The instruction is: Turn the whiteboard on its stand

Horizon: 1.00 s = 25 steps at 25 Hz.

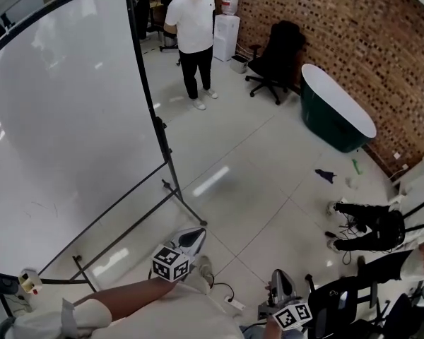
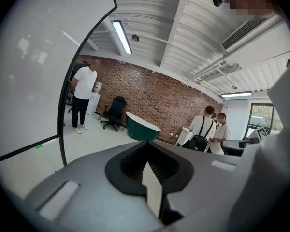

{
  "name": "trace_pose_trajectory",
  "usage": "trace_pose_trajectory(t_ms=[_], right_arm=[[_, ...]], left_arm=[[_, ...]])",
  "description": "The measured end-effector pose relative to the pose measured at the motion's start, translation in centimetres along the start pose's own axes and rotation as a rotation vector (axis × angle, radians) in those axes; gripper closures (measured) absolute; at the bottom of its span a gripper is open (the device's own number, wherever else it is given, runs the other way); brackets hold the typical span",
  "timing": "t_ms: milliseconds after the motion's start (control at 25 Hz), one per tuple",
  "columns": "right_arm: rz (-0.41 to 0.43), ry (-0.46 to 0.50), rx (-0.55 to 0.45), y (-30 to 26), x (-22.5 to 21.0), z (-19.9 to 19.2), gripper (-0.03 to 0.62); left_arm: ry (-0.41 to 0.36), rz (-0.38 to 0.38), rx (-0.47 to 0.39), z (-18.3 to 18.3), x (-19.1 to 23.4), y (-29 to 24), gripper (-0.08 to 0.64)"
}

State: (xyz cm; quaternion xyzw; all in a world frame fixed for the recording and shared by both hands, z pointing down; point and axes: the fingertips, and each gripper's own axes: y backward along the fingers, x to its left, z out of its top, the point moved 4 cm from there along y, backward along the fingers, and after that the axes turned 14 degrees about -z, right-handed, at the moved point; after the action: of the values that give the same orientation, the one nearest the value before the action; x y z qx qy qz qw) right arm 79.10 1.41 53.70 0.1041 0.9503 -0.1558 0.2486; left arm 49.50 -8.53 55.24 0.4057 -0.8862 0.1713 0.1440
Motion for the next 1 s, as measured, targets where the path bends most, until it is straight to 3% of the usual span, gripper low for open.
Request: trace_pose_trajectory(t_ms=[200,440,520,600,720,880,1000], right_arm=[[0.043,0.036,0.025,-7.5,-0.6,4.4,0.591],[0.137,0.112,0.087,-16.2,0.0,6.8,0.591],[0.162,0.05,0.072,-18.6,0.4,8.3,0.591],[0.125,0.015,0.053,-20.6,0.2,9.8,0.591],[0.091,0.226,0.095,-24.8,1.2,10.3,0.591],[0.289,0.346,0.186,-29.2,5.1,9.9,0.591],[0.444,0.423,0.223,-33.2,8.5,9.7,0.591]], left_arm=[[-0.003,-0.004,-0.03,3.5,4.1,-5.2,0.54],[0.038,0.054,-0.048,4.5,10.1,-8.5,0.54],[0.027,0.052,-0.068,5.3,11.0,-8.8,0.54],[0.007,0.053,-0.1,6.1,10.8,-8.6,0.54],[-0.027,0.115,-0.155,7.4,11.7,-8.1,0.54],[-0.018,0.233,-0.244,8.6,13.1,-6.2,0.54],[-0.084,0.29,-0.284,9.2,13.2,-4.0,0.54]])
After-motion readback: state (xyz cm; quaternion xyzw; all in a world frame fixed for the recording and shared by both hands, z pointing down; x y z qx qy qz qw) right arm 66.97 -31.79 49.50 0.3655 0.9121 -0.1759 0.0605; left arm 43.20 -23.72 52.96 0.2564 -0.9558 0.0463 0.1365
